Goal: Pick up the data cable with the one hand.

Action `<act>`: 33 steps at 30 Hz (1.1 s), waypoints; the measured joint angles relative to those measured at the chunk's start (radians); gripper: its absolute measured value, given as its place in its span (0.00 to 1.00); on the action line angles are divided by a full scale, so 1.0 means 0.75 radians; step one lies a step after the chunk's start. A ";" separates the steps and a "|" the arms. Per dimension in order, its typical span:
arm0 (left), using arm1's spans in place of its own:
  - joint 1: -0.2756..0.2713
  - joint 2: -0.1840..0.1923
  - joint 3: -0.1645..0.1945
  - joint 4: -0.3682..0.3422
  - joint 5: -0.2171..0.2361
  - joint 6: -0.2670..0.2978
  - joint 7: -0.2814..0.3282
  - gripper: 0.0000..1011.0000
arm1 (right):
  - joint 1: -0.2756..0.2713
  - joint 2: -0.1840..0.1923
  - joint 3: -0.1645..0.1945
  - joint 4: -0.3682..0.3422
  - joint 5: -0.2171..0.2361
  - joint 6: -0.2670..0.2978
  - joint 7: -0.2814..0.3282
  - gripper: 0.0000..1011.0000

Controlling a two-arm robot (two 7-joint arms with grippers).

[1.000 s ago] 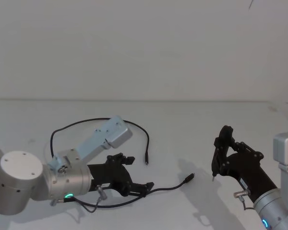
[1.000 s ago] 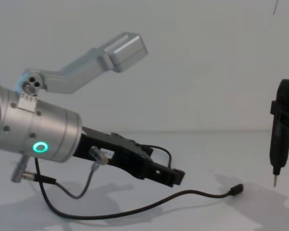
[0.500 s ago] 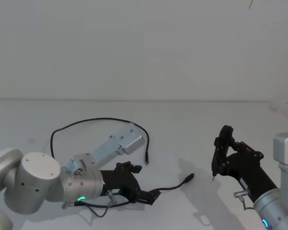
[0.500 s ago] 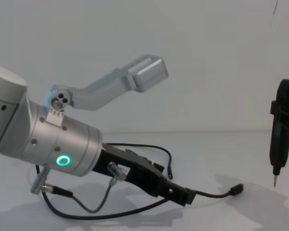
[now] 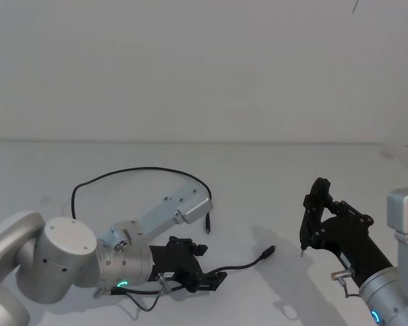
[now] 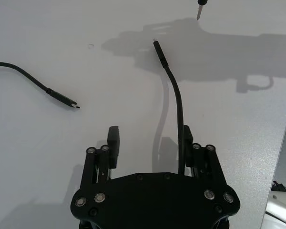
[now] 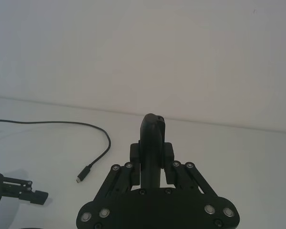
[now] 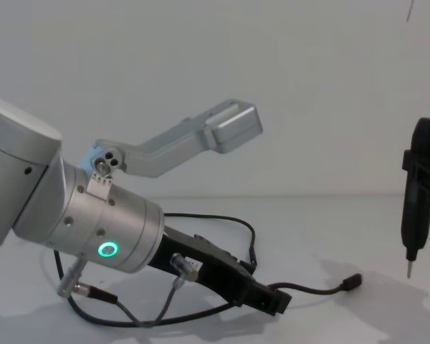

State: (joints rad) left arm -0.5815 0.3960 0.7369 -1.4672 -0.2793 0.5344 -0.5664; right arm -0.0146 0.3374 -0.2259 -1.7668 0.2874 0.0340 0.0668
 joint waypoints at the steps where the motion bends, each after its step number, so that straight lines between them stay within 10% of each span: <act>1: -0.001 -0.001 0.001 0.001 0.001 0.001 0.000 0.73 | 0.000 0.000 0.000 0.000 0.000 0.000 0.000 0.28; 22: -0.009 -0.013 0.012 0.019 0.009 0.010 0.002 0.08 | 0.000 0.000 0.000 0.000 0.000 0.000 0.000 0.28; 33: -0.007 0.001 0.020 0.006 0.033 -0.035 -0.008 0.04 | 0.010 -0.006 0.028 -0.031 0.023 0.008 0.012 0.28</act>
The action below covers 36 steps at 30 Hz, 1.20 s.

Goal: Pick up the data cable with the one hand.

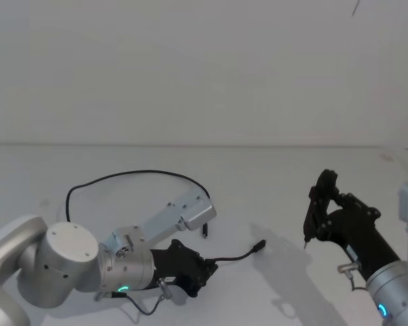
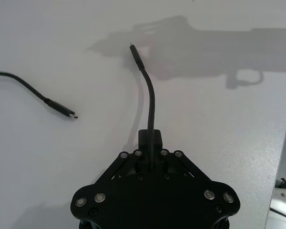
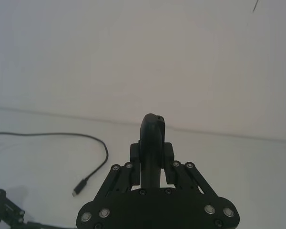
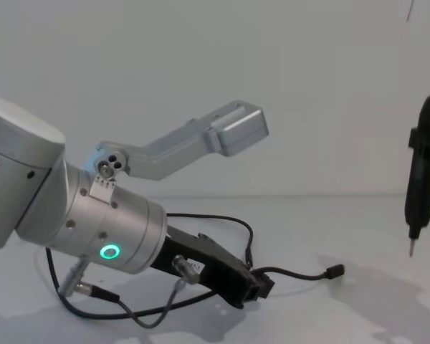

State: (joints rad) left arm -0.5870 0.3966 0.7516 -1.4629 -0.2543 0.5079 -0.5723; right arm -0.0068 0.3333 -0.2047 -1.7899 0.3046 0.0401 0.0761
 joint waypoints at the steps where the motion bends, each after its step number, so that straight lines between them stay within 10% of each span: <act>1: 0.000 0.006 0.002 -0.005 0.008 -0.019 -0.005 0.04 | 0.001 0.000 0.004 -0.005 0.005 0.002 0.003 0.28; 36: 0.036 0.151 -0.044 -0.159 0.059 -0.244 -0.064 0.04 | 0.133 -0.053 0.067 0.037 0.205 0.074 0.143 0.28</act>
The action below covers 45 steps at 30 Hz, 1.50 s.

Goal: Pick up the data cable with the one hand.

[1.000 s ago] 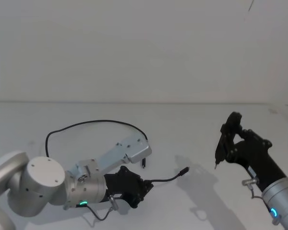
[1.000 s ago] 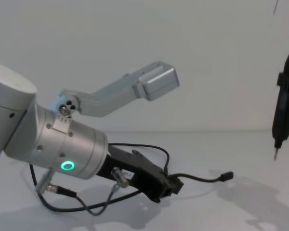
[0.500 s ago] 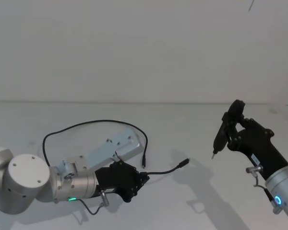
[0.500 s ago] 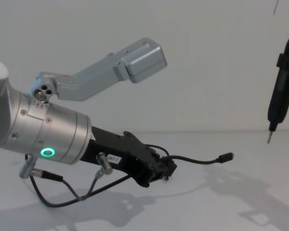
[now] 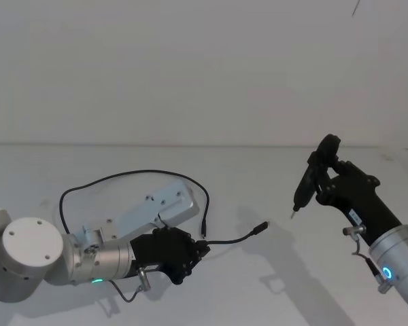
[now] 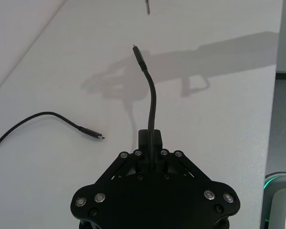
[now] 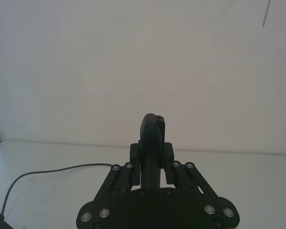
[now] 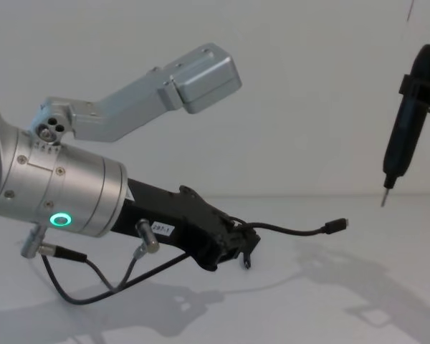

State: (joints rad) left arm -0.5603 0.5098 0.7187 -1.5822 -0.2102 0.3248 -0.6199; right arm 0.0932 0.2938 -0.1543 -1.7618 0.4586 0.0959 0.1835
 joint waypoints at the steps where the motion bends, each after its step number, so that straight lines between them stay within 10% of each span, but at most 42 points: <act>1: 0.000 0.001 0.000 -0.001 0.000 -0.001 0.000 0.04 | 0.006 -0.001 -0.002 0.006 0.004 0.000 0.005 0.28; 45: 0.004 0.012 -0.006 -0.013 0.001 -0.015 -0.003 0.04 | 0.096 0.001 -0.076 0.137 0.089 -0.009 0.054 0.28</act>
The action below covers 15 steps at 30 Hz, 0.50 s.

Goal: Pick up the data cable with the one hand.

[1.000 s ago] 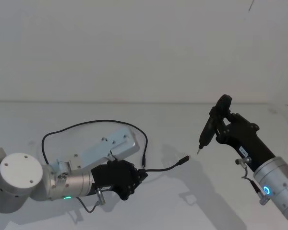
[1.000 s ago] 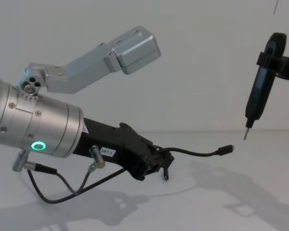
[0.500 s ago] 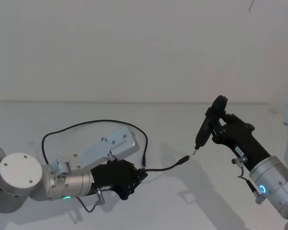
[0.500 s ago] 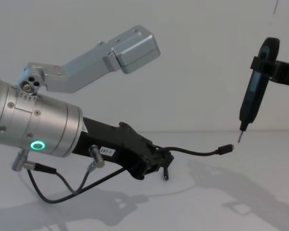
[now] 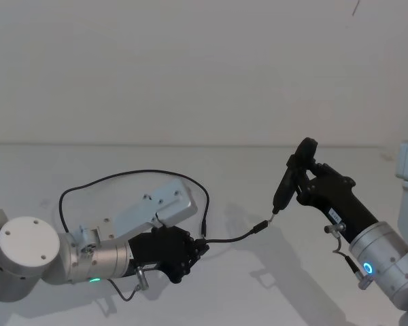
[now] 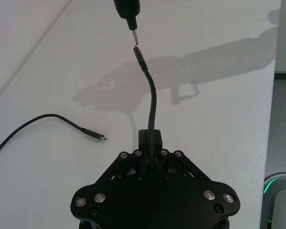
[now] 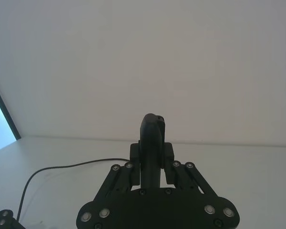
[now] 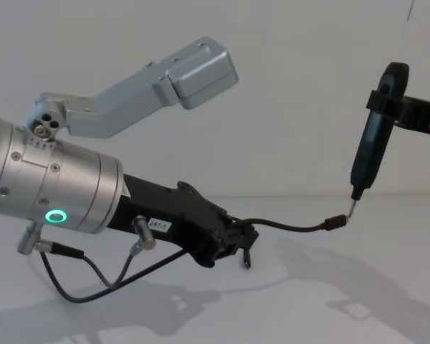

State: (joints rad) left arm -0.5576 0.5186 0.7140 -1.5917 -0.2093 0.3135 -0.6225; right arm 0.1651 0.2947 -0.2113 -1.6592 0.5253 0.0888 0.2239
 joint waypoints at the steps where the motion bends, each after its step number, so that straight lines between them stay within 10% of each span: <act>1: 0.000 0.000 0.000 0.000 0.000 0.000 0.000 0.04 | 0.002 0.000 -0.002 0.003 0.001 0.000 0.000 0.28; 15: 0.000 0.000 0.000 0.000 0.000 0.000 0.000 0.04 | 0.015 0.002 -0.017 0.022 0.003 0.001 0.001 0.28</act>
State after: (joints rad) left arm -0.5577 0.5185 0.7141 -1.5916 -0.2093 0.3135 -0.6225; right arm 0.1767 0.2965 -0.2240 -1.6430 0.5273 0.0894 0.2245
